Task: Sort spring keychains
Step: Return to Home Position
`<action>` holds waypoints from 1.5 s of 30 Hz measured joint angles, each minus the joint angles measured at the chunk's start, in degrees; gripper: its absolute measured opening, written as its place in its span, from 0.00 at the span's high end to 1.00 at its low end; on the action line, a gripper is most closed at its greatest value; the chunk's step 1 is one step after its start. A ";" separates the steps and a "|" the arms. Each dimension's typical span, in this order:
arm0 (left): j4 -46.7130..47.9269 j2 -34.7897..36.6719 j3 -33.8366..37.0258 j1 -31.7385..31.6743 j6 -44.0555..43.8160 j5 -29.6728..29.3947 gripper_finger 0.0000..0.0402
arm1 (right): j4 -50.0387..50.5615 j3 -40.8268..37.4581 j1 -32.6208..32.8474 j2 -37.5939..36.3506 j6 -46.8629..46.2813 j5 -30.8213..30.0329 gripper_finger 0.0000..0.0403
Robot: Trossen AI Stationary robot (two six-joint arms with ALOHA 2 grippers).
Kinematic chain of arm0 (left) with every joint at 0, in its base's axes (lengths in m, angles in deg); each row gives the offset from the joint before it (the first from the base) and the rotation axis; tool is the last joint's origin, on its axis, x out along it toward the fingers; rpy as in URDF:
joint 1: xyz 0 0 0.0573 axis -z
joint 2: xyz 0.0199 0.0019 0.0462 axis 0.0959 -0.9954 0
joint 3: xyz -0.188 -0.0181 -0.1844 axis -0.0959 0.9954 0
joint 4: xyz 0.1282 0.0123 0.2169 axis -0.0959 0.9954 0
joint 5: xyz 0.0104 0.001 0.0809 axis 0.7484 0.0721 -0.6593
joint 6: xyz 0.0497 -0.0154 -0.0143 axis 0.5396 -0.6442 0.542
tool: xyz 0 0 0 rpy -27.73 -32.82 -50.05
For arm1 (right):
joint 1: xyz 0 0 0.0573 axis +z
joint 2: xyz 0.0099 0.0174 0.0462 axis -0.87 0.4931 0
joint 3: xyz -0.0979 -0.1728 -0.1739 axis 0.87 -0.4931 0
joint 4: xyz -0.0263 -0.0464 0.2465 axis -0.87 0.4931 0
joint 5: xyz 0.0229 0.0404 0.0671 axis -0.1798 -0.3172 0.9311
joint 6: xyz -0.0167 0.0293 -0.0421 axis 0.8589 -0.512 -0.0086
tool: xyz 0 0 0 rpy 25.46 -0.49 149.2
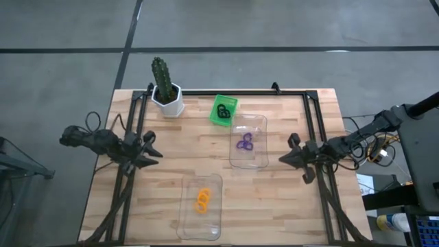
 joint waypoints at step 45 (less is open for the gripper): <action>-11.56 1.46 9.09 -0.38 -20.53 1.72 0.69 | 7.14 -4.61 0.02 -10.13 3.21 -0.24 0.98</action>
